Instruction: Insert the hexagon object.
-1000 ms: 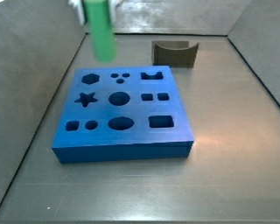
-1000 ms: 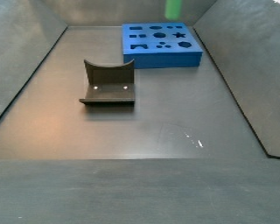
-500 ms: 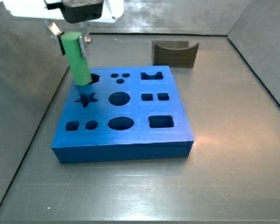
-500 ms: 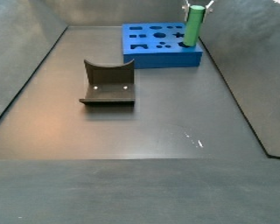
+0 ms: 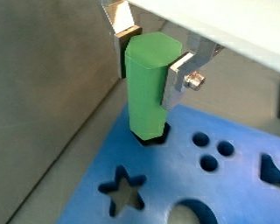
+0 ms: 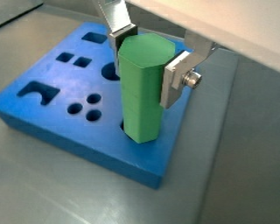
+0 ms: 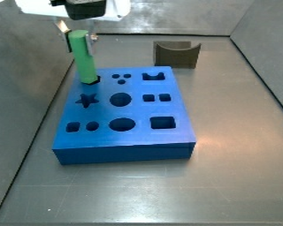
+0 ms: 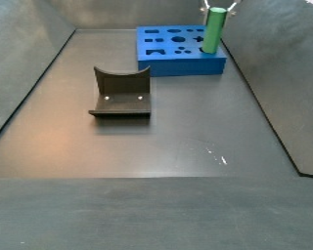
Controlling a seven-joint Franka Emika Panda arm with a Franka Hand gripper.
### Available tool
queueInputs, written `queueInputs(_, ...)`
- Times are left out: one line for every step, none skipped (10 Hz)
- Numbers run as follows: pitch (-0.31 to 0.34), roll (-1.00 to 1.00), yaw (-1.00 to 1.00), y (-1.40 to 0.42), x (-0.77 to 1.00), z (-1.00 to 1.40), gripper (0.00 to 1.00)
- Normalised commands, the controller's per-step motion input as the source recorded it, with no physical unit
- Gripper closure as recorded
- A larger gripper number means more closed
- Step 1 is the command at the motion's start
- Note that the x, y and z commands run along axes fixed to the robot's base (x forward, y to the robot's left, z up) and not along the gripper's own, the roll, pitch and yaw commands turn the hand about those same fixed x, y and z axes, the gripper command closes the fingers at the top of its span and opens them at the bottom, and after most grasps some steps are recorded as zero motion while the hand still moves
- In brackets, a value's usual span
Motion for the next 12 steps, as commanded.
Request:
queueInputs(0.0, -0.15, -0.36, -0.26, 0.26, -0.25, 1.0)
queueInputs(0.0, -0.12, -0.36, -0.12, 0.17, -0.27, 1.0)
queueInputs(0.0, -0.08, -0.33, -0.02, 0.18, -0.31, 1.0)
queueInputs(0.0, -0.05, -0.33, 0.0, 0.19, -0.27, 1.0)
queueInputs(0.003, -0.02, -0.3, 0.0, 0.16, -0.2, 1.0)
queueInputs(0.0, -0.02, -0.33, 0.0, 0.14, -0.21, 1.0)
queueInputs(0.0, -0.02, -0.37, 0.0, 0.12, -0.27, 1.0)
queueInputs(0.0, -0.01, -0.45, 0.0, 0.09, -0.29, 1.0)
queueInputs(0.0, 0.0, -0.47, 0.0, 0.07, -0.28, 1.0)
queueInputs(0.0, -0.01, -0.41, 0.0, 0.06, -0.32, 1.0)
queueInputs(0.0, 0.0, -0.35, 0.0, 0.0, -0.33, 1.0)
queueInputs(0.0, -0.02, -0.26, 0.0, 0.0, -0.26, 1.0)
